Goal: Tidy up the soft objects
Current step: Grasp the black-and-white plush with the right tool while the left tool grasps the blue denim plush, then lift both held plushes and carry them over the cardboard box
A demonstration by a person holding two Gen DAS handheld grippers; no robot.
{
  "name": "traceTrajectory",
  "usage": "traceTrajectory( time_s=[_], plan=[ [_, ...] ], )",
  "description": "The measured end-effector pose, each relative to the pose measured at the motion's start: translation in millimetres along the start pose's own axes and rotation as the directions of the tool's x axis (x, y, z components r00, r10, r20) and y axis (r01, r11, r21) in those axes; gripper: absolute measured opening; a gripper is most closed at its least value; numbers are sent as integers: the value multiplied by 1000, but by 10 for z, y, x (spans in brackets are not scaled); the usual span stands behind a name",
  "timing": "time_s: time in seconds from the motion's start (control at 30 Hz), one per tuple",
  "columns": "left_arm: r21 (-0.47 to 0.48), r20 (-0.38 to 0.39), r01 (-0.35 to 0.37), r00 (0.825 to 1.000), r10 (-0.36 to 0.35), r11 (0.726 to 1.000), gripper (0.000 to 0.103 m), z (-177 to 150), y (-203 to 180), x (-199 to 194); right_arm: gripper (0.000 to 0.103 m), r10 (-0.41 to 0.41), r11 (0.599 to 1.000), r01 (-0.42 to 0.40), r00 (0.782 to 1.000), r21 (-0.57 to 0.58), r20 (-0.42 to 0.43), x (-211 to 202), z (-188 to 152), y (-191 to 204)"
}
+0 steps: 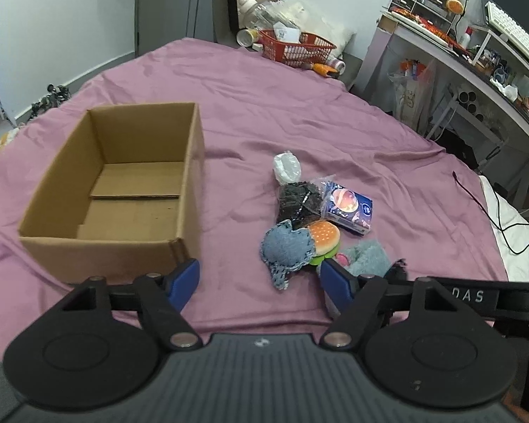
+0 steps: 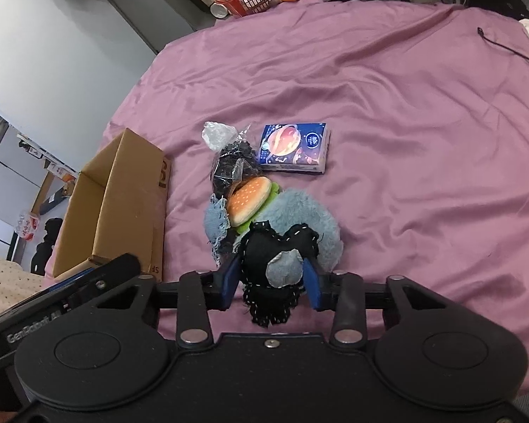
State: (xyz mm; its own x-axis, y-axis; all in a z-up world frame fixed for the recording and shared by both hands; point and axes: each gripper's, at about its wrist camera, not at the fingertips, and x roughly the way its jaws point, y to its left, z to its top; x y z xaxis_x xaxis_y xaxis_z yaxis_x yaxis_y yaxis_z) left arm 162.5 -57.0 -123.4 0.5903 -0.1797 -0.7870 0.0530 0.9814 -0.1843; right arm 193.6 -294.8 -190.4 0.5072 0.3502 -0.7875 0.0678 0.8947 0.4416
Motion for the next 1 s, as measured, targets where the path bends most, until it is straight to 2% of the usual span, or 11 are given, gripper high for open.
traceTrajectory(
  time_s=[0.3,0.5,0.73,0.83,0.9,1.0],
  plan=[
    [21,-63,37,997,-36,999,63,72,-165,468,29,22,999,-24,999,47,28,62,70,-104],
    [23,-101,45,994,-42,999,63,93,-222,749,26,16,994,-23,998,106,68,77,121,-220],
    [12,-140,38,989,-36,999,63,71,-242,995,26,34,992,-43,996,119,81,85,151,-252],
    [7,-150,25,988,-23,1000,52,74,-246,1085,25,41,992,-50,996,115,85,71,147,-247],
    [-11,-171,9,985,-11,1000,40,82,-219,1146,25,46,991,-57,995,118,91,52,146,-254],
    [-29,-178,3,984,-8,1000,26,88,-199,1141,25,58,991,-70,993,114,105,19,146,-249]
  ],
)
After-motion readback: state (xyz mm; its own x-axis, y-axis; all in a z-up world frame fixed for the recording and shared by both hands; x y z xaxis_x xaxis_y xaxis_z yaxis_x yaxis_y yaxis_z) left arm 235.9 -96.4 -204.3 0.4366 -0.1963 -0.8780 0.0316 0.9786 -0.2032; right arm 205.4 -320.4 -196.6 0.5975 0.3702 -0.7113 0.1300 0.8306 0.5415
